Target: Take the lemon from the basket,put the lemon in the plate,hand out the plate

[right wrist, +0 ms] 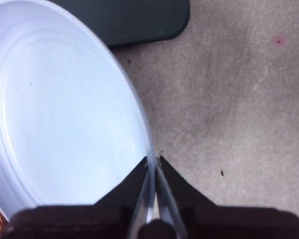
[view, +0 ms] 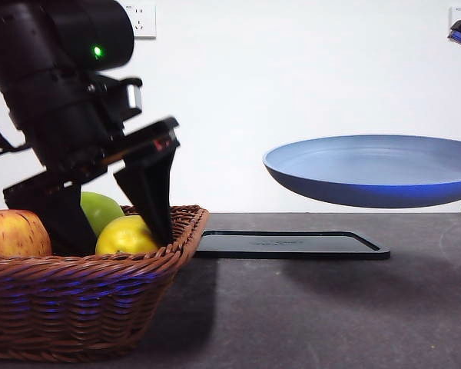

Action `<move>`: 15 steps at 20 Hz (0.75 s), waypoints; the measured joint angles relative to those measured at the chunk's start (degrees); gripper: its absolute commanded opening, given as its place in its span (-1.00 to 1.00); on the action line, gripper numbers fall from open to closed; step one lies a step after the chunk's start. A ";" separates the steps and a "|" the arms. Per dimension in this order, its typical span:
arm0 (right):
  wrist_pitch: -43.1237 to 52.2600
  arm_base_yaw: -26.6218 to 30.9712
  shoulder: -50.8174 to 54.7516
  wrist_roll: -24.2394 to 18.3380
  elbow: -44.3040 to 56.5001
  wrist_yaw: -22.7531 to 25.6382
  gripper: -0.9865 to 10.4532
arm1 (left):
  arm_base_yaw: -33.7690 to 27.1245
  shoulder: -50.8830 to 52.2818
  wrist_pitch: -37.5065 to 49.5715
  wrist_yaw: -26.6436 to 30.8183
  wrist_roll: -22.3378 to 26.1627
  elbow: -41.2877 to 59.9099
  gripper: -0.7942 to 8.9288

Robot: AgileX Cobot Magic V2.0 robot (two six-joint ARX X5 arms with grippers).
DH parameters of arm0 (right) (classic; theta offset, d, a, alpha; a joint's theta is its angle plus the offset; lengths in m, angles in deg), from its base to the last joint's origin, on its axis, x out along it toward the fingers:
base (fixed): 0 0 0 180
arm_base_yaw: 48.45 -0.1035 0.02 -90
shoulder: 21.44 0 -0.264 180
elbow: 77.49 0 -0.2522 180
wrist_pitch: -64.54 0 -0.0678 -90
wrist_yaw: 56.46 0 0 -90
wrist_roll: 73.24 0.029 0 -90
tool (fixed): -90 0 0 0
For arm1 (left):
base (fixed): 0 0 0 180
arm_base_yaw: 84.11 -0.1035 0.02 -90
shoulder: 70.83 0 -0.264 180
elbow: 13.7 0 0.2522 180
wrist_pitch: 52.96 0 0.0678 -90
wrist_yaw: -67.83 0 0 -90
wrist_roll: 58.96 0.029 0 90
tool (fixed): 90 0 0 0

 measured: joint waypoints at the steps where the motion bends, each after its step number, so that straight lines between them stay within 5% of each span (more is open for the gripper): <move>1: 0.00 0.00 0.00 0.00 0.00 0.00 -0.82 | 0.00 -1.07 0.00 -0.02 0.00 0.00 0.04; 3: 0.00 0.00 0.00 0.00 0.00 0.02 -0.82 | 0.02 -1.29 0.13 0.31 0.17 -0.13 0.01; 8: 0.00 -0.02 0.00 0.00 0.00 0.02 -0.82 | 0.33 -1.31 0.35 0.50 0.39 -0.20 -0.52; 15: 0.02 -0.02 0.00 0.02 0.00 0.02 -0.82 | 0.33 0.79 -7.23 0.55 2.67 -7.28 -0.53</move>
